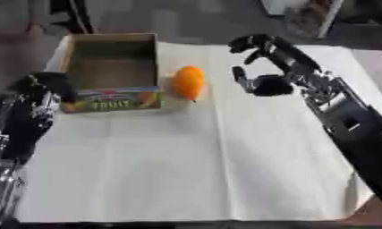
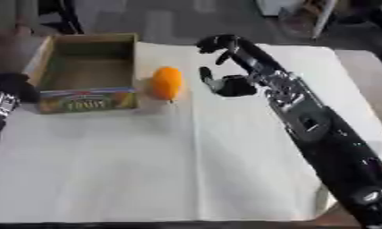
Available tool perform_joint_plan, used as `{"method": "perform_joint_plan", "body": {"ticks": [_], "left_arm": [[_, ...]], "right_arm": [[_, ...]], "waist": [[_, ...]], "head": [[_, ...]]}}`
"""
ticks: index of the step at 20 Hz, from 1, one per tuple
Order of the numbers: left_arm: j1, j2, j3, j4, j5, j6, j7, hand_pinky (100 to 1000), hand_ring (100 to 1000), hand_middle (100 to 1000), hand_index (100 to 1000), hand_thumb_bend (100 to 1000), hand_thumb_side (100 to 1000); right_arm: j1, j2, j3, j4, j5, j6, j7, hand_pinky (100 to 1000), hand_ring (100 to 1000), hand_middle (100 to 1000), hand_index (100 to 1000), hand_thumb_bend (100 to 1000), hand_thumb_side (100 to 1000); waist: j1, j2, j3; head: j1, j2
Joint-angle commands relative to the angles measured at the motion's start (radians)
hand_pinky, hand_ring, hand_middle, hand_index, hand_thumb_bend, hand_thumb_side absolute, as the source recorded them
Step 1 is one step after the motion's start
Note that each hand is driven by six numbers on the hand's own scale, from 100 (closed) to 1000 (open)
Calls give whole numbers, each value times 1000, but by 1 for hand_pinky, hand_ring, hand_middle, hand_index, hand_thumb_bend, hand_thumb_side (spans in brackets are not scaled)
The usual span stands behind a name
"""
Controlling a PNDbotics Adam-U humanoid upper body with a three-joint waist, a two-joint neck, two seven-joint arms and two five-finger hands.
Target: Pick up objects on the table and place them in the box.
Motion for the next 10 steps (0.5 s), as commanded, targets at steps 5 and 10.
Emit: {"method": "perform_joint_plan", "body": {"ticks": [5, 10], "left_arm": [[-13, 20, 6, -19, 0, -2, -2, 665, 610, 547, 687, 152, 462], [-14, 21, 6, -19, 1, -2, -3, 665, 610, 547, 687, 151, 462]], "right_arm": [[-18, -16, -5, -5, 4, 2, 1, 691, 840, 744, 858, 100, 147], [-23, -12, -2, 8, 9, 3, 5, 691, 841, 747, 859, 100, 148]], "waist": [[3, -14, 1], [4, -14, 2]], "head": [[-3, 4], [-4, 3]]}}
